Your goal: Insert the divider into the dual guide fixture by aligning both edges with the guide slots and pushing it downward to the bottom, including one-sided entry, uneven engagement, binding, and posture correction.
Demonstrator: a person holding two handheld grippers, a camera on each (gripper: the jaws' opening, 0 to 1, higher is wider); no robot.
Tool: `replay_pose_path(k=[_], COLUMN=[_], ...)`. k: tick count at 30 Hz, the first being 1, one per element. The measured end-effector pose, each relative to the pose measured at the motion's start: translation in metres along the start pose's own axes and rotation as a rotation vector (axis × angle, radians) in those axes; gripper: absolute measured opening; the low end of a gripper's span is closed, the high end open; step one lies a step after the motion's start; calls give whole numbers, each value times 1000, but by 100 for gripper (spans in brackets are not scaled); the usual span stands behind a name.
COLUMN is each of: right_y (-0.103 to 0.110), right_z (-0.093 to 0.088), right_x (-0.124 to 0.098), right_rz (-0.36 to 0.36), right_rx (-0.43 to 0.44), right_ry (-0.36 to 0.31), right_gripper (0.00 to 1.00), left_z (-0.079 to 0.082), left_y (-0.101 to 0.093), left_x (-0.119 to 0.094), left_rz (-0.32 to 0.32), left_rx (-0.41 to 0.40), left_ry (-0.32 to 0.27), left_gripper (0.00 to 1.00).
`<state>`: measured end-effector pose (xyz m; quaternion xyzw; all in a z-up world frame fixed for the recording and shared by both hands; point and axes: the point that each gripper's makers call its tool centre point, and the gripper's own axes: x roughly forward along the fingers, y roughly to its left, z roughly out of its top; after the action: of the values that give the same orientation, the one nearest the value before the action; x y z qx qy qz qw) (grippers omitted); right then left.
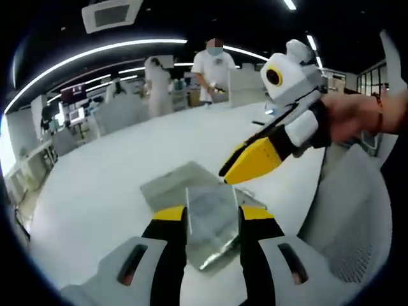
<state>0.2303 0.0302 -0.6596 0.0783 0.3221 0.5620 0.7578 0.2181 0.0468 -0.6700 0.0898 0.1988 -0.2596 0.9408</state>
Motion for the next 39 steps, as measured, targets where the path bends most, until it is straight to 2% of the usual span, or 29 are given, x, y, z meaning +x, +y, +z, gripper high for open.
replay_pose_path(k=[2, 6, 11, 19, 25, 26, 27, 28, 29, 30, 31, 32, 33, 34, 39], right_y=[-1, 0, 3, 3, 8, 9, 9, 9, 10, 10, 10, 10, 8, 8, 8], right_z=[1, -9, -10, -17, -16, -16, -16, -16, -14, -13, -11, -10, -8, -8, -6], right_x=[0, 2, 2, 6, 8, 8, 8, 8, 8, 8, 8, 9, 10, 10, 15], right_rz=[-3, 21, 40, 44, 62, 63, 64, 66, 69, 69, 68, 64, 55, 52, 60], right_rx=[12, 58, 103, 105, 98, 88, 89, 88, 84, 84, 78, 73, 55, 43, 6], right_ry=[-5, 28, 21, 67, 77, 75, 80, 80, 75, 72, 71, 71, 70, 75, 93], right_gripper=[18, 16, 11, 0, 0, 0, 0, 0, 0, 0, 0, 0, 0, 0, 0], left_z=[2, 2, 1, 2, -1, -1, -6, -7, -4, 2, 1, -1, -7, -8, -12], left_y=[-3, -6, -12, -15, -14, -12, -8, -8, -9, -6, -5, -4, -1, -2, 1], left_x=[0, 1, 1, 0, 0, 0, -2, -2, -3, -3, -4, -4, -5, -4, -6], left_rz=[-6, -15, -27, -35, -28, -18, 4, -2, -10, 8, 13, 18, 34, 31, 40], left_rx=[21, 37, 60, 76, 81, 86, 93, 89, 66, 45, 48, 54, 70, 67, 33], left_ry=[-3, -6, -6, -12, -8, -7, 18, 23, -4, -51, -48, -33, -1, 2, 0], left_gripper=[30, 30, 30, 30, 30, 25, 18, 13, 17, 25, 33, 37, 35, 32, 33])
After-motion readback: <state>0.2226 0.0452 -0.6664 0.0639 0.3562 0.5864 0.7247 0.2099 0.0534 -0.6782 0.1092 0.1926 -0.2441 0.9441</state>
